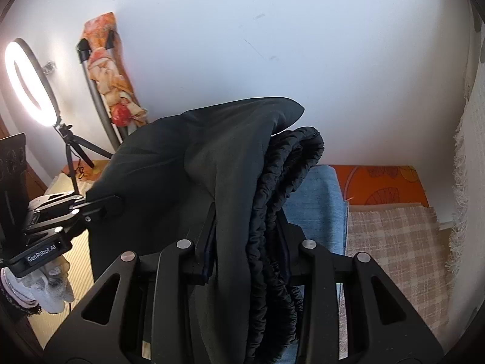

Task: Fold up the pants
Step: 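Lift the folded pants with both tools and carry them to the jeans stack, then lower the pants onto the folded jeans and open both tools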

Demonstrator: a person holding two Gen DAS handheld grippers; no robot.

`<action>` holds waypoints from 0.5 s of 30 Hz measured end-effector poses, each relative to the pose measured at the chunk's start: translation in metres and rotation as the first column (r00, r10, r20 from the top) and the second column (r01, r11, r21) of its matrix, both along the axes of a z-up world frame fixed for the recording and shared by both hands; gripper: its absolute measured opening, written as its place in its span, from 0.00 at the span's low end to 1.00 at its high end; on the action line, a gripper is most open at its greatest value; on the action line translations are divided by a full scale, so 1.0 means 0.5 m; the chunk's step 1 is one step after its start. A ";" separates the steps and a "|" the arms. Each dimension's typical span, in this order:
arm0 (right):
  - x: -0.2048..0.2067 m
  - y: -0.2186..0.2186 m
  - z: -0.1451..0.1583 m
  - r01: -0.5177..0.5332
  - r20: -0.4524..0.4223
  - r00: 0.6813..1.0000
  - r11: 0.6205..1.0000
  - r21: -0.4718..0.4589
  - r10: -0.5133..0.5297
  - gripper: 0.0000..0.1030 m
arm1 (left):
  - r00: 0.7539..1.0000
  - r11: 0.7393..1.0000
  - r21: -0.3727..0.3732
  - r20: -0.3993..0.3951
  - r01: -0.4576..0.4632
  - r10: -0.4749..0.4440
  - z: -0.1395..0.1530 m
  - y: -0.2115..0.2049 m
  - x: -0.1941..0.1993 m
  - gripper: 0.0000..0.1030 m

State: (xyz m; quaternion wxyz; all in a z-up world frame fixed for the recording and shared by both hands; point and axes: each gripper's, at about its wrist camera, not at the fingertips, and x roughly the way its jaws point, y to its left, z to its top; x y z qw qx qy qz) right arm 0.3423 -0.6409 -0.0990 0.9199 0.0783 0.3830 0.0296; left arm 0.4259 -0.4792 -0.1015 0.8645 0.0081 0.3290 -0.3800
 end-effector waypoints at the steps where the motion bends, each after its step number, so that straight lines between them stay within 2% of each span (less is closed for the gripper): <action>1: 0.003 -0.003 -0.005 0.010 -0.009 1.000 1.000 -0.001 -0.010 0.37 | 1.000 1.000 0.006 -0.001 -0.003 0.003 -0.001 -0.002 0.002 0.04; 6: 0.009 -0.011 -0.016 0.104 -0.065 0.992 0.990 -0.096 -0.110 0.51 | 1.000 0.999 0.032 0.006 -0.018 0.018 -0.001 -0.021 0.012 0.08; 8: 0.002 -0.016 -0.008 0.138 -0.058 0.988 0.984 -0.114 -0.145 0.57 | 1.000 0.999 0.038 -0.008 -0.019 0.019 0.000 -0.018 0.012 0.14; 10: -0.008 -0.020 0.004 0.168 -0.046 0.984 0.979 -0.117 -0.175 0.63 | 1.000 0.999 0.047 -0.008 -0.028 0.028 0.004 -0.017 0.007 0.32; 14: -0.041 -0.020 0.029 0.181 -0.023 0.983 0.979 -0.092 -0.184 0.64 | 0.999 0.999 0.039 -0.009 -0.032 0.033 0.015 0.001 -0.007 0.37; 15: -0.050 -0.014 0.035 0.189 -0.017 0.981 0.977 -0.104 -0.191 0.65 | 0.999 0.999 0.039 -0.008 -0.033 0.034 0.019 0.003 -0.012 0.42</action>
